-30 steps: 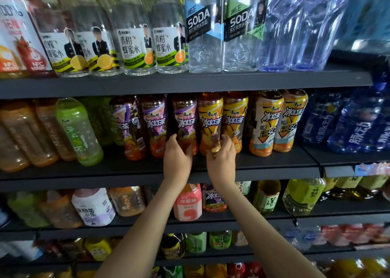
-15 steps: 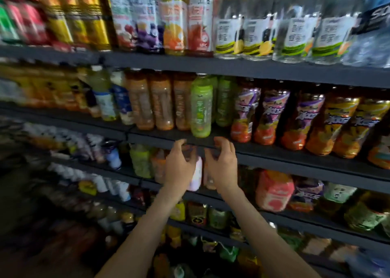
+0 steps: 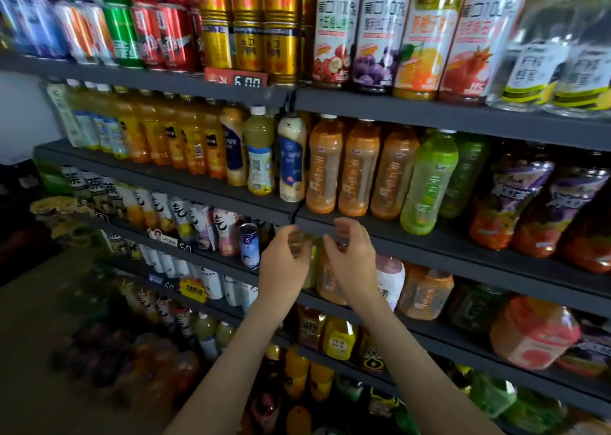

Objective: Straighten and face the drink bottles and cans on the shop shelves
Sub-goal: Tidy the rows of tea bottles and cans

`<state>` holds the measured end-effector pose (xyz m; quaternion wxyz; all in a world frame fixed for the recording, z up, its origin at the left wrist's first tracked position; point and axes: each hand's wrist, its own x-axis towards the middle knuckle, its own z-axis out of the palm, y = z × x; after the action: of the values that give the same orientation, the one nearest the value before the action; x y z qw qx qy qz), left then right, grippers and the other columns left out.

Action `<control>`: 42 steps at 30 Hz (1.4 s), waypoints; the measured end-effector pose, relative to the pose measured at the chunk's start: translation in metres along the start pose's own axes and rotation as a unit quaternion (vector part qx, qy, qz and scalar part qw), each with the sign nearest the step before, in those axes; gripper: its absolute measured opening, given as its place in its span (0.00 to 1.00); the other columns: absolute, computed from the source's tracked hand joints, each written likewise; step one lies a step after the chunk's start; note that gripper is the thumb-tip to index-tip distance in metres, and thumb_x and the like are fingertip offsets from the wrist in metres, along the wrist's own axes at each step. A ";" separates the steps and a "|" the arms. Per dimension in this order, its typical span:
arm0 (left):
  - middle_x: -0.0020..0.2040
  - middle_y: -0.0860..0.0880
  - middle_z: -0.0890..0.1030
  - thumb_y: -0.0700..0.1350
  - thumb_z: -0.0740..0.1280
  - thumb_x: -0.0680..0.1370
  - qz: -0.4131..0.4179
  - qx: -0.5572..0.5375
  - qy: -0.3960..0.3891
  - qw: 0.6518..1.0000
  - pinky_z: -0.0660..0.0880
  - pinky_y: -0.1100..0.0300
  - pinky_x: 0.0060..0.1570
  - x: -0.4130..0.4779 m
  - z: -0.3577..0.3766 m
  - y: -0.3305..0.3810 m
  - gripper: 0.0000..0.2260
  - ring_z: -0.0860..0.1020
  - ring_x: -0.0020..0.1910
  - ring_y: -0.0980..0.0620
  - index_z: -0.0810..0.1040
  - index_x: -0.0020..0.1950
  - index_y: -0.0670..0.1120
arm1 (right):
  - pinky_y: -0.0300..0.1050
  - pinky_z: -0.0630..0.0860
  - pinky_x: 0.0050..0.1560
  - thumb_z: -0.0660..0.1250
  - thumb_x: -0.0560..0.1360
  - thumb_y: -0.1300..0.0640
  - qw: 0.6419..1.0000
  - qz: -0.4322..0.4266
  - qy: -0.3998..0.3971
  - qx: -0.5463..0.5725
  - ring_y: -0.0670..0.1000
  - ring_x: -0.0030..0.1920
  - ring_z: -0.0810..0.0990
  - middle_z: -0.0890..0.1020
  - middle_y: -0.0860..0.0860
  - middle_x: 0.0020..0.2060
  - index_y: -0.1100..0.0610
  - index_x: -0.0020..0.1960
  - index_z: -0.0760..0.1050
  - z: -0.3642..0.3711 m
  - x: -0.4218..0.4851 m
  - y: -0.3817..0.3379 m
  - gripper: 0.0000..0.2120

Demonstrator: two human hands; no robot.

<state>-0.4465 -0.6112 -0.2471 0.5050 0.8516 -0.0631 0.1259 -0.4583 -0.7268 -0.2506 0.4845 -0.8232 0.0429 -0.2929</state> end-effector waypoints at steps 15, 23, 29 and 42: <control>0.52 0.50 0.80 0.44 0.65 0.79 0.003 0.040 0.049 0.998 0.68 0.71 0.45 0.172 -0.092 -0.091 0.13 0.77 0.50 0.54 0.73 0.64 0.45 | 0.33 0.68 0.56 0.68 0.74 0.64 0.996 -0.060 0.063 0.030 0.52 0.61 0.71 0.72 0.57 0.59 0.64 0.66 0.66 0.197 0.112 -0.037 0.23; 0.50 0.52 0.80 0.41 0.66 0.78 0.067 0.022 -0.021 0.997 0.67 0.74 0.45 0.242 -0.122 -0.142 0.12 0.76 0.48 0.57 0.76 0.61 0.45 | 0.54 0.70 0.66 0.69 0.74 0.63 0.987 -0.005 0.157 -0.024 0.60 0.68 0.67 0.68 0.62 0.67 0.67 0.73 0.56 0.262 0.148 -0.030 0.33; 0.48 0.54 0.80 0.43 0.66 0.78 0.127 0.018 -0.077 0.989 0.67 0.77 0.44 0.283 -0.153 -0.166 0.08 0.76 0.46 0.59 0.78 0.57 0.46 | 0.44 0.72 0.49 0.72 0.72 0.57 0.970 0.093 0.220 -0.056 0.58 0.56 0.76 0.75 0.60 0.55 0.65 0.63 0.66 0.274 0.168 -0.041 0.25; 0.49 0.50 0.82 0.43 0.67 0.78 0.185 -0.053 -0.167 0.967 0.71 0.69 0.44 0.280 -0.143 -0.147 0.10 0.79 0.47 0.55 0.77 0.58 0.44 | 0.28 0.71 0.34 0.72 0.73 0.54 0.954 0.119 0.272 -0.029 0.39 0.39 0.76 0.78 0.46 0.41 0.56 0.53 0.70 0.263 0.123 -0.068 0.14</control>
<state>-0.1650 -0.4097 -0.2280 0.4999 0.8058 -0.3098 0.0700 -0.2338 -0.5309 -0.2348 0.4615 -0.7152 0.2792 -0.4444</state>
